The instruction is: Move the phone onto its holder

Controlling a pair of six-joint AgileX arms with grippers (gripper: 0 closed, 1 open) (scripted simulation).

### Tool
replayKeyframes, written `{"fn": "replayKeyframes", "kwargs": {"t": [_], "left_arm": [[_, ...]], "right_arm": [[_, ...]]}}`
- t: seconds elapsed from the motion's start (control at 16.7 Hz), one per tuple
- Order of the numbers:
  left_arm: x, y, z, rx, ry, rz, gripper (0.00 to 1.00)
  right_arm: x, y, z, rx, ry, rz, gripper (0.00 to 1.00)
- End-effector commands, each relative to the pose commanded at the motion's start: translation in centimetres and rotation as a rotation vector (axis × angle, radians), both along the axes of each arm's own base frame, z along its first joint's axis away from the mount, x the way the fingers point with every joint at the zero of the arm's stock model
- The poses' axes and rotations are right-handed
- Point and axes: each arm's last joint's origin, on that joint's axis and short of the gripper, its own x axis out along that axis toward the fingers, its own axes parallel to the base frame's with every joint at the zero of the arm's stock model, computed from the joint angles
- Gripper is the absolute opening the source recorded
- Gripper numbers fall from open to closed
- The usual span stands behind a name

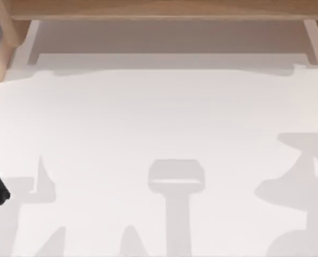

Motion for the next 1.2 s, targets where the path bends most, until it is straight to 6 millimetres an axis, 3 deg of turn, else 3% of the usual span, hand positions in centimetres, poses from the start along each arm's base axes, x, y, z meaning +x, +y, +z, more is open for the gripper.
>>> {"fn": "replayKeyframes", "kwargs": {"t": [0.3, 1.08, 1.2], "left_arm": [[0.0, 0.0, 0.0, 0.0, 0.0, 0.0, 1.0], [0.0, 0.0, 0.0, 0.0, 0.0, 0.0, 1.0], [0.0, 0.0, 0.0, 0.0, 0.0, 0.0, 1.0]], "right_arm": [[0.58, 0.15, -0.35, -0.003, 0.0, -0.004, 0.0], [0.58, 0.15, -0.35, -0.003, 0.0, -0.004, 0.98], [0.58, 0.15, -0.35, -0.003, 0.0, -0.004, 1.0]]}}
